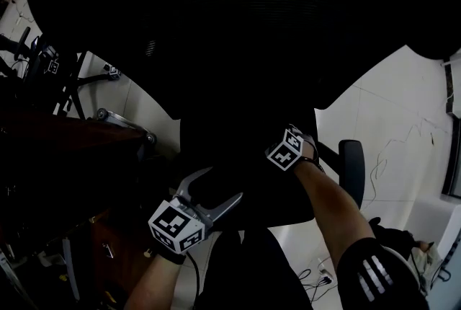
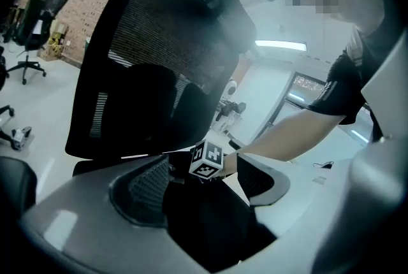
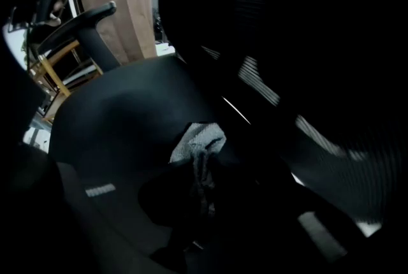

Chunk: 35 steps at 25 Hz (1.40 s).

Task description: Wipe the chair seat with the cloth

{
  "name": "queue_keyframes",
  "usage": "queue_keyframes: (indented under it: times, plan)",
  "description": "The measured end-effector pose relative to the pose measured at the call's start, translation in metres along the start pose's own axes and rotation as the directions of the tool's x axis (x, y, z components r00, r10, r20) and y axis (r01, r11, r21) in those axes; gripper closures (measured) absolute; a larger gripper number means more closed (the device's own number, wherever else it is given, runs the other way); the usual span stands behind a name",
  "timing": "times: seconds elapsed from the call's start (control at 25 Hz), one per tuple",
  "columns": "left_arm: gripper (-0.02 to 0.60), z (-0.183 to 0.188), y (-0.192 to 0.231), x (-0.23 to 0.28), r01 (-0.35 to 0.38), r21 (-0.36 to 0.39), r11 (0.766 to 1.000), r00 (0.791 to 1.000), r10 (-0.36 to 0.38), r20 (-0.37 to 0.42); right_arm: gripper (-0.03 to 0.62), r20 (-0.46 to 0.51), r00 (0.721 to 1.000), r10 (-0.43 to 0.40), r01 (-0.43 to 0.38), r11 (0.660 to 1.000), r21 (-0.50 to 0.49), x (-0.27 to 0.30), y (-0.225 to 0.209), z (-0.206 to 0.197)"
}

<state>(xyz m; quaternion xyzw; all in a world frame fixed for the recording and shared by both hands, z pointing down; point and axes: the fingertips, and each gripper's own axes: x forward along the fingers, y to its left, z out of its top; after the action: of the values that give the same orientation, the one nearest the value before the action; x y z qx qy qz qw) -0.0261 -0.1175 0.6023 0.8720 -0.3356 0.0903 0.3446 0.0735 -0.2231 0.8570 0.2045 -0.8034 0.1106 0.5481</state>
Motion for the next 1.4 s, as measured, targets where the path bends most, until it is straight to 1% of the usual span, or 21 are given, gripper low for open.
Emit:
queue_keyframes:
  times: [0.16, 0.32, 0.44, 0.52, 0.6, 0.68, 0.84, 0.96, 1.04, 1.12, 1.24, 1.4]
  plan:
    - [0.221, -0.004, -0.017, 0.016, 0.044, 0.011, 0.999, 0.999, -0.043, -0.021, 0.549, -0.045, 0.997, -0.06, 0.063, 0.996, 0.06, -0.022, -0.028, -0.04]
    - [0.221, -0.003, -0.028, 0.022, 0.063, 0.018, 0.998, 0.998, -0.063, -0.025, 0.549, -0.089, 0.989, -0.116, 0.125, 0.987, 0.101, -0.037, -0.051, -0.064]
    - [0.221, -0.004, -0.028, 0.016, 0.057, 0.02, 0.998, 0.998, -0.057, -0.026, 0.549, -0.093, 0.987, -0.131, 0.145, 0.977, 0.155, -0.043, -0.059, -0.066]
    - [0.221, -0.005, -0.026, 0.009, 0.045, 0.018, 0.999, 0.999, -0.044, -0.023, 0.549, -0.052, 0.991, -0.122, 0.129, 0.974, 0.188, -0.045, -0.055, -0.054]
    - [0.221, -0.006, -0.022, 0.0, 0.025, 0.013, 1.0, 1.0, -0.025, -0.016, 0.549, 0.008, 0.996, -0.094, 0.09, 0.976, 0.2, -0.045, -0.041, -0.032]
    - [0.221, -0.006, -0.016, -0.011, 0.0, 0.007, 1.0, 1.0, 0.0, -0.007, 0.549, 0.064, 0.997, -0.053, 0.04, 0.981, 0.189, -0.041, -0.018, -0.003]
    - [0.221, -0.005, -0.006, -0.037, -0.05, -0.003, 0.999, 0.999, 0.05, 0.006, 0.549, 0.164, 0.986, 0.033, -0.052, 0.993, 0.109, -0.033, 0.042, 0.066]
    - [0.221, -0.012, 0.005, -0.056, -0.083, -0.005, 0.997, 0.996, 0.083, 0.015, 0.549, 0.208, 0.973, 0.099, -0.113, 0.992, 0.056, -0.022, 0.088, 0.112]
    - [0.221, -0.012, 0.008, -0.066, -0.103, -0.011, 0.995, 0.994, 0.103, 0.02, 0.549, 0.216, 0.966, 0.144, -0.153, 0.988, 0.026, -0.012, 0.118, 0.132]
    - [0.221, -0.013, 0.009, -0.073, -0.111, -0.016, 0.994, 0.993, 0.112, 0.027, 0.549, 0.212, 0.96, 0.182, -0.184, 0.983, -0.011, -0.003, 0.144, 0.144]
    - [0.221, -0.017, 0.007, -0.08, -0.114, -0.018, 0.993, 0.993, 0.115, 0.028, 0.549, 0.191, 0.958, 0.215, -0.208, 0.977, -0.054, 0.013, 0.171, 0.15]
    - [0.219, -0.026, 0.006, -0.082, -0.113, -0.03, 0.993, 0.993, 0.114, 0.026, 0.549, 0.154, 0.962, 0.224, -0.217, 0.974, -0.059, 0.026, 0.181, 0.138]
